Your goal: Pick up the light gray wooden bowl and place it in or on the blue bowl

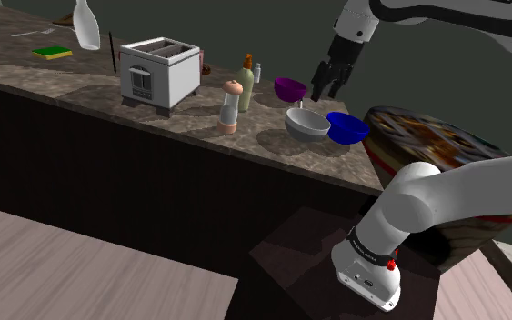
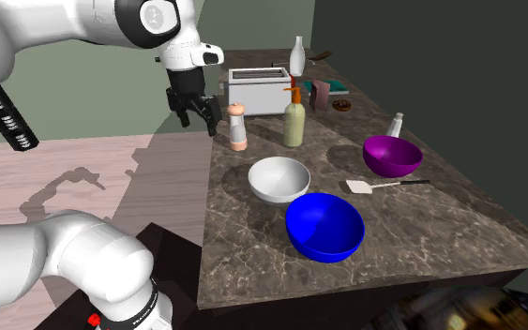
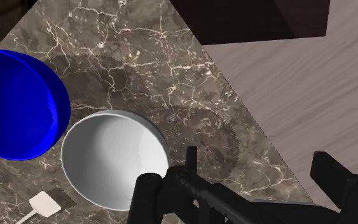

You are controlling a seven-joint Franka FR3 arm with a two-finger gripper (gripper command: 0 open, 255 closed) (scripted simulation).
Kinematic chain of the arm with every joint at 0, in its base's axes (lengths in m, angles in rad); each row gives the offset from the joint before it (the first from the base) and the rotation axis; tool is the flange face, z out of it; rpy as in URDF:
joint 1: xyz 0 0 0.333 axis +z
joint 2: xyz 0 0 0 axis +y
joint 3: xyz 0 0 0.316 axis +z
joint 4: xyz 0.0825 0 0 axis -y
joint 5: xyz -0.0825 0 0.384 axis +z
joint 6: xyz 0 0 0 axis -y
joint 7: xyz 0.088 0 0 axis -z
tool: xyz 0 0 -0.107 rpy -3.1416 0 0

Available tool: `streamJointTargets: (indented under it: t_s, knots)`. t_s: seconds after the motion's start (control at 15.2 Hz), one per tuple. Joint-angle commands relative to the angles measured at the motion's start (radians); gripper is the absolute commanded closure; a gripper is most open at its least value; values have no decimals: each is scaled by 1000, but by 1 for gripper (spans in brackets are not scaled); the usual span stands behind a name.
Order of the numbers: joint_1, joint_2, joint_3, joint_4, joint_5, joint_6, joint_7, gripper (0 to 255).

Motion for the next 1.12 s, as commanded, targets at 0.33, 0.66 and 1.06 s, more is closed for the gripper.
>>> streamJointTargets:
  t_s: [0.33,0.66,1.06]
  knots:
    - [-28,124,-12,-32,-59,144,-3,0]
    - [-59,271,-25,-33,-121,280,5,0]
    - [-94,448,-41,3,-191,410,24,0]
